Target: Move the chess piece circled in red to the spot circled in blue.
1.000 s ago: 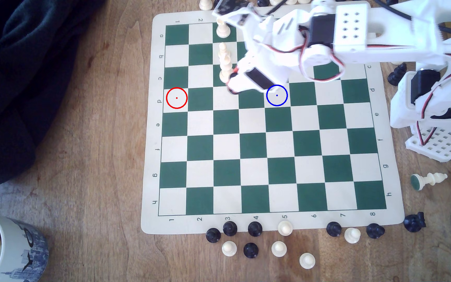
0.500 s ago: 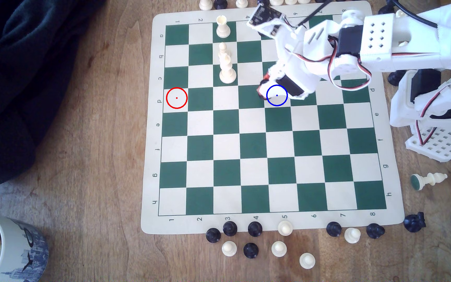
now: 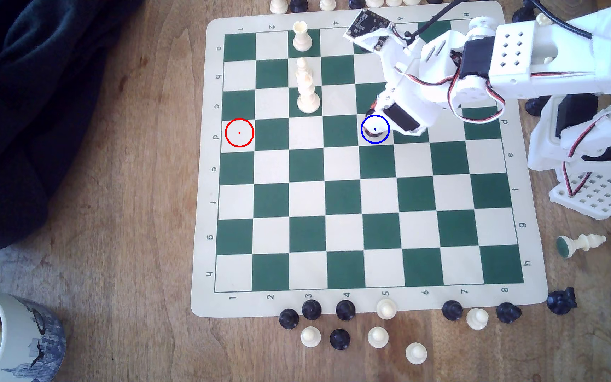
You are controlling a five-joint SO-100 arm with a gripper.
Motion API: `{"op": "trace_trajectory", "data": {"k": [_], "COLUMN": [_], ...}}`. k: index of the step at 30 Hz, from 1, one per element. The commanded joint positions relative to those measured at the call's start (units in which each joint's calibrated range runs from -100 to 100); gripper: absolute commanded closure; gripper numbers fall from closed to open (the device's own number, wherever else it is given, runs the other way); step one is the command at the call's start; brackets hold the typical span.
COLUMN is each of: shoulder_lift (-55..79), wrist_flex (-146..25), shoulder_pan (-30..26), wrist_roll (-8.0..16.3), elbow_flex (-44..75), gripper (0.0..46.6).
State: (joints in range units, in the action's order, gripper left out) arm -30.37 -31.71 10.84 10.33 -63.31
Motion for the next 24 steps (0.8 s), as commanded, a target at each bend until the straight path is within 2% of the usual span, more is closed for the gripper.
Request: {"op": "trace_trajectory", "data": {"k": [1,10,24], "shoulder_lift": [-2.9,-1.4,-0.8], "wrist_flex": [1.5,2.6,2.9], "shoulder_pan": [-0.4,-1.6,-0.2], "wrist_roll": [0.2,1.0,0.6], "elbow_flex": [0.9,0.3,-0.1], "gripper": [46.4,46.4,46.4]}}
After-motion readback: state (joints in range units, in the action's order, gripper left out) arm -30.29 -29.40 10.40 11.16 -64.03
